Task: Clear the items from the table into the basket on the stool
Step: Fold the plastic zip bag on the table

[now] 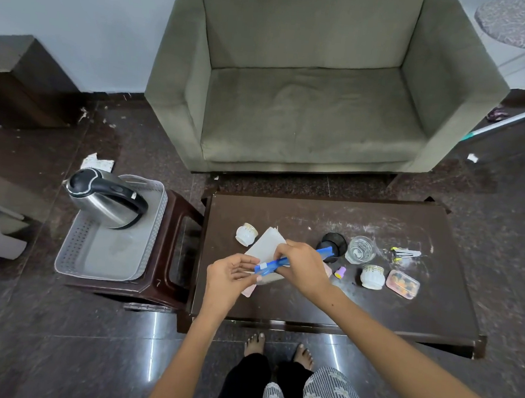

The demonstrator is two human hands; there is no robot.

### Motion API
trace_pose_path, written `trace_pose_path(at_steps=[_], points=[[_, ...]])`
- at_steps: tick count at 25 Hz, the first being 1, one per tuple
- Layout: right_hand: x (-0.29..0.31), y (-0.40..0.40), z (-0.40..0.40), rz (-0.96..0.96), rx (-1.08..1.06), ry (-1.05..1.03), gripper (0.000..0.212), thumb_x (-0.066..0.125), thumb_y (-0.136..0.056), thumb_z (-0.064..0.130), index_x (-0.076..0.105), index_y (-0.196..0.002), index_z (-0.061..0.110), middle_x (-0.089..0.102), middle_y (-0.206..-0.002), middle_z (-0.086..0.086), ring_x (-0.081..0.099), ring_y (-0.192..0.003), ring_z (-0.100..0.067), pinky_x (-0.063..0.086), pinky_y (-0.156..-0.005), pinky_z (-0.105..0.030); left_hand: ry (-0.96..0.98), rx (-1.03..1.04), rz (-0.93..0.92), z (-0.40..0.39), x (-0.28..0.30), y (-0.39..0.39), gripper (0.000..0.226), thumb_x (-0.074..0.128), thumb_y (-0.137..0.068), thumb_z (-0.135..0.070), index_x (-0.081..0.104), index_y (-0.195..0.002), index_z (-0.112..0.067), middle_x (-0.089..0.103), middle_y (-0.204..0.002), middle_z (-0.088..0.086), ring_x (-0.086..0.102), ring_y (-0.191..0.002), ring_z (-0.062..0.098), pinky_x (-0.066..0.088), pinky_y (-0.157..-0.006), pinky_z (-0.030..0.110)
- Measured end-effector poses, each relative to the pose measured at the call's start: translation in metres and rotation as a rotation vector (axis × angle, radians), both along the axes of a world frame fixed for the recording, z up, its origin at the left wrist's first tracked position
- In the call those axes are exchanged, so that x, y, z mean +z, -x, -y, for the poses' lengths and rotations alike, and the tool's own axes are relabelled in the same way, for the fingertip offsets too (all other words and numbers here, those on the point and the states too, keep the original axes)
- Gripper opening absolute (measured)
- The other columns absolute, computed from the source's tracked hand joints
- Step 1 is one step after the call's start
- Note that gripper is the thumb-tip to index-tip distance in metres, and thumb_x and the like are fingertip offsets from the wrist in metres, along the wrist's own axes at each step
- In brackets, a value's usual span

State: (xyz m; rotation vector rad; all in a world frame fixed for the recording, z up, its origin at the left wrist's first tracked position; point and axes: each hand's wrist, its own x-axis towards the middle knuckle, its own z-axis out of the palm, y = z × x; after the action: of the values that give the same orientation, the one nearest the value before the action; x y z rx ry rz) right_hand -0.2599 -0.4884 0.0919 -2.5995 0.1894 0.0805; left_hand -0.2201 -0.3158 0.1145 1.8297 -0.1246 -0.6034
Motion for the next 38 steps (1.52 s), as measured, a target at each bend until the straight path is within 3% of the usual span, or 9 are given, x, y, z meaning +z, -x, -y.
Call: trace_pose_path(at_steps=[3,7,12,16,20,24,30,34,38], points=[[0.002,0.002,0.003,-0.004,0.006,-0.061,0.021,0.076,-0.072,0.027,0.066,-0.084,0.013,0.066,-0.083,-0.003,0.061,-0.077,-0.023,0.03,-0.057,-0.026,0.006,0.017,0.029,0.002,0.001,0.0,0.022,0.078,-0.068,0.002,0.075,-0.085,-0.011,0.075,-0.081,0.003,0.071,-0.076,0.014,0.055,-0.072,0.018],[0.009,0.002,-0.001,-0.004,0.053,-0.273,0.032,0.075,-0.07,0.047,0.068,-0.09,0.023,0.067,-0.084,0.004,0.06,-0.076,-0.016,0.047,-0.064,-0.033,0.008,0.011,0.128,0.005,0.003,0.002,0.018,0.076,-0.073,-0.001,0.076,-0.08,-0.017,0.075,-0.074,-0.008,0.071,-0.075,0.009,0.054,-0.071,0.015],[0.011,0.001,-0.001,0.046,0.045,-0.246,0.021,0.07,-0.079,0.04,0.075,-0.087,0.022,0.073,-0.083,0.0,0.066,-0.075,-0.022,0.051,-0.062,-0.035,-0.009,0.02,0.154,0.005,0.001,0.004,0.011,0.073,-0.077,-0.007,0.077,-0.081,-0.016,0.076,-0.078,-0.006,0.071,-0.079,0.007,0.055,-0.074,0.019],[0.02,-0.002,0.006,0.033,0.046,-0.121,0.016,0.068,-0.083,0.034,0.075,-0.09,0.022,0.074,-0.086,0.0,0.066,-0.08,-0.023,0.04,-0.062,-0.026,0.01,0.103,0.115,0.005,0.005,0.001,0.013,0.071,-0.078,-0.006,0.076,-0.077,-0.018,0.075,-0.078,-0.005,0.07,-0.075,0.008,0.053,-0.072,0.021],[0.018,0.001,0.034,-0.06,0.019,-0.015,0.018,0.065,-0.085,0.034,0.074,-0.094,0.022,0.073,-0.092,0.0,0.065,-0.089,-0.025,0.046,-0.069,-0.031,0.023,0.231,0.094,-0.012,0.003,-0.011,0.018,0.071,-0.079,-0.007,0.074,-0.076,-0.025,0.075,-0.072,-0.008,0.071,-0.075,0.014,0.057,-0.076,0.035],[0.012,0.006,0.055,-0.133,-0.043,0.017,0.018,0.065,-0.085,0.034,0.075,-0.095,0.022,0.074,-0.094,-0.001,0.065,-0.092,-0.025,0.047,-0.072,-0.033,0.011,0.249,0.103,-0.017,0.004,-0.016,0.012,0.072,-0.079,-0.008,0.074,-0.079,-0.019,0.075,-0.077,0.002,0.072,-0.078,0.018,0.058,-0.081,0.041],[0.0,0.009,0.081,-0.204,-0.153,-0.108,0.018,0.073,-0.077,0.029,0.073,-0.092,0.019,0.072,-0.096,0.002,0.064,-0.089,-0.02,0.039,-0.065,-0.027,0.054,0.22,0.062,-0.012,0.002,-0.017,0.016,0.071,-0.079,-0.007,0.074,-0.078,-0.022,0.075,-0.079,0.005,0.072,-0.078,0.018,0.056,-0.08,0.037],[-0.005,0.015,0.083,-0.244,-0.164,-0.274,0.042,0.086,-0.063,0.028,0.072,-0.101,0.019,0.071,-0.104,0.005,0.061,-0.091,-0.011,0.046,-0.077,-0.026,0.051,0.125,0.057,-0.011,0.006,-0.021,0.014,0.071,-0.079,-0.005,0.074,-0.077,-0.018,0.075,-0.078,0.005,0.07,-0.075,0.012,0.054,-0.074,0.026],[0.003,0.01,0.072,-0.205,-0.052,-0.107,0.04,0.079,-0.07,0.036,0.07,-0.107,0.025,0.072,-0.107,0.006,0.065,-0.096,-0.017,0.051,-0.081,-0.035,0.054,0.055,0.076,-0.011,0.008,-0.023,0.012,0.072,-0.078,-0.005,0.075,-0.077,-0.017,0.076,-0.08,0.005,0.071,-0.079,0.018,0.056,-0.076,0.026]])
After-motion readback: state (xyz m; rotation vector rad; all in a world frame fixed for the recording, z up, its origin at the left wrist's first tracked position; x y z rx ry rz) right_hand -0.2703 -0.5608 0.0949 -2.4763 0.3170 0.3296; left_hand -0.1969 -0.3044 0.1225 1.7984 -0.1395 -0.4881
